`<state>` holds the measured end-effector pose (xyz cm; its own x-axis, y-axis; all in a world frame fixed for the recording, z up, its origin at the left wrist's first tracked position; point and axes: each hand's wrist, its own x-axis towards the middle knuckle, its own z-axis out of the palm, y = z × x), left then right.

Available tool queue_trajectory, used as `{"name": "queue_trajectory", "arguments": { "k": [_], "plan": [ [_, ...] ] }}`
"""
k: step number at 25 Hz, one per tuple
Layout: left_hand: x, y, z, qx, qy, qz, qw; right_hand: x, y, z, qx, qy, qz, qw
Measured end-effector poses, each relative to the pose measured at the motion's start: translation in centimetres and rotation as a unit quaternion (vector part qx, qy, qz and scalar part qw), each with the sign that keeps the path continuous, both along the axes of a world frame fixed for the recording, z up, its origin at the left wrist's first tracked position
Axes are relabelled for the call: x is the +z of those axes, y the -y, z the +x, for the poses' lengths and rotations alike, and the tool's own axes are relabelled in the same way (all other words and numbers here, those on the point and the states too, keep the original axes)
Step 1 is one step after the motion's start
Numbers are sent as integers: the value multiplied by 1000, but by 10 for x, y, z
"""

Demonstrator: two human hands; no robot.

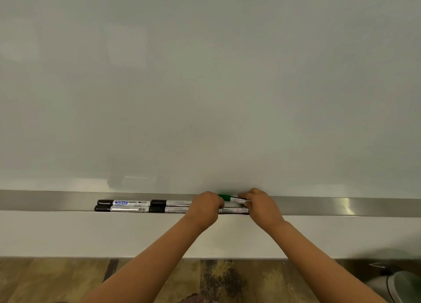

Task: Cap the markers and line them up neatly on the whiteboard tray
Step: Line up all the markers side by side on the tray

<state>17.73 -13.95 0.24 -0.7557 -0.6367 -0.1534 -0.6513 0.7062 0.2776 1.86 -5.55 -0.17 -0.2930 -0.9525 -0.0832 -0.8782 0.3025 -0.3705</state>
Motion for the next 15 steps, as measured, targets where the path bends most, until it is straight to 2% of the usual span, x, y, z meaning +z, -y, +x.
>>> {"name": "queue_trajectory", "arguments": {
  "k": [4, 7, 9, 12, 15],
  "plan": [
    [5, 6, 9, 23, -68, 31, 997, 0, 1, 2, 6, -7, -2, 1000],
    [16, 21, 30, 105, -137, 50, 984, 1, 3, 5, 12, -11, 1, 1000],
    [20, 32, 54, 160, -165, 26, 973, 0, 3, 9, 19, -20, 9, 1000],
    [19, 40, 101, 251, -212, -29, 944, -3, 4, 15, 28, -27, 14, 999],
    [17, 45, 144, 358, -242, -53, 900, -5, 5, 19, 25, -26, 8, 999]
  ]
}}
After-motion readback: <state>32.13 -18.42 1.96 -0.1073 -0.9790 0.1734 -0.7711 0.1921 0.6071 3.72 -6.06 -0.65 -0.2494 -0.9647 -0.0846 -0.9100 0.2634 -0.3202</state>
